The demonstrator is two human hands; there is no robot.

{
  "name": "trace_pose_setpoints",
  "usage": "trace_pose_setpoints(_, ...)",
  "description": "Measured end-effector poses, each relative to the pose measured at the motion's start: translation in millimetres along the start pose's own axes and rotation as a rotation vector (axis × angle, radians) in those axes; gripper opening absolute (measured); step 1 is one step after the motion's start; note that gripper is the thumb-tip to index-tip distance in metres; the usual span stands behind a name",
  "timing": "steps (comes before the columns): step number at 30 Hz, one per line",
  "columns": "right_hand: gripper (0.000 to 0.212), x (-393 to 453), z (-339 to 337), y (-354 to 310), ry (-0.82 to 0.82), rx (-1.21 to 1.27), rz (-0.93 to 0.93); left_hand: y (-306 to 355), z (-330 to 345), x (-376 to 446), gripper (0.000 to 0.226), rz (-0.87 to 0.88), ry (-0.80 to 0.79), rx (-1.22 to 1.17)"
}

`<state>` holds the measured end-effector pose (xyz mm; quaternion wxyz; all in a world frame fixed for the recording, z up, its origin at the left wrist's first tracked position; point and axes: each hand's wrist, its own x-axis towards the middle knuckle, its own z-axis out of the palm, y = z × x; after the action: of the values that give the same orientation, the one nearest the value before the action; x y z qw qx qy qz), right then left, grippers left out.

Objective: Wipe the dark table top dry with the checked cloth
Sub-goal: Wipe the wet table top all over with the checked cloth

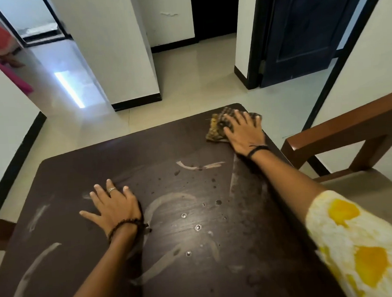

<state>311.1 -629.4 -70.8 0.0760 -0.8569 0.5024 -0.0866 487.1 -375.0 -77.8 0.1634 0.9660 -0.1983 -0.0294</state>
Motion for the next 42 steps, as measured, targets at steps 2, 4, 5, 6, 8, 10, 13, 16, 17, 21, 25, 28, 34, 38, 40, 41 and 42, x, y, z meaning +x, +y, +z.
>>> trace_pose_setpoints(2, 0.049, -10, -3, 13, 0.012, 0.0, 0.101, 0, -1, 0, 0.051, -0.011, -0.006, -0.007)
trace_pose_setpoints(4, 0.05, -21, -1, 1, 0.031, -0.017, 0.147, 1, -2, 0, 0.051, -0.017, -0.018, -0.013)
trace_pose_setpoints(5, 0.051, -27, 2, -14, 0.036, -0.018, 0.147, 0, -2, 0, 0.052, -0.017, -0.022, -0.017)
trace_pose_setpoints(6, 0.053, -32, 5, -34, 0.036, -0.009, 0.131, 0, -3, 0, 0.052, -0.013, -0.023, -0.02)
trace_pose_setpoints(8, 0.06, -41, 12, -80, 0.013, 0.017, 0.069, -2, -5, 2, 0.052, 0.023, -0.026, -0.011)
trace_pose_setpoints(10, 0.072, -54, 22, -131, -0.037, 0.045, -0.019, -10, -12, 5, 0.046, 0.097, -0.027, -0.024)
trace_pose_setpoints(13, 0.081, -76, 35, -195, -0.091, 0.085, -0.179, -35, -34, 12, 0.037, 0.262, -0.025, -0.198)
trace_pose_setpoints(16, 0.076, -86, 42, -215, -0.12, 0.072, -0.3, -77, -57, 15, 0.039, 0.414, 0.008, -0.279)
trace_pose_setpoints(17, 0.072, -85, 42, -212, -0.108, 0.055, -0.324, -94, -62, 16, 0.04, 0.434, 0.026, -0.252)
trace_pose_setpoints(21, 0.063, -57, 33, -176, -0.07, -0.019, -0.254, -156, -69, 20, 0.045, 0.4, -0.036, -0.094)
trace_pose_setpoints(25, 0.063, -21, 18, -129, -0.089, -0.068, 0.021, -178, -59, 24, 0.05, 0.34, -0.097, -0.046)
trace_pose_setpoints(28, 0.064, -8, 21, -134, -0.106, -0.063, 0.146, -179, -54, 26, 0.053, 0.311, -0.099, -0.02)
trace_pose_setpoints(34, 0.066, -4, 53, -261, -0.088, -0.074, -0.059, -181, -54, 24, 0.053, 0.288, -0.058, -0.054)
trace_pose_setpoints(38, 0.066, -22, 81, -370, -0.132, -0.004, -0.257, -181, -54, 24, 0.059, 0.26, -0.038, -0.124)
trace_pose_setpoints(40, 0.066, -33, 90, -412, -0.164, 0.01, -0.34, -183, -55, 25, 0.061, 0.255, -0.011, -0.28)
trace_pose_setpoints(41, 0.066, -38, 92, -428, -0.18, 0.008, -0.373, -184, -57, 25, 0.059, 0.254, 0.012, -0.413)
trace_pose_setpoints(42, 0.066, -44, 94, -439, -0.193, 0.005, -0.402, -185, -59, 26, 0.056, 0.242, 0.039, -0.566)
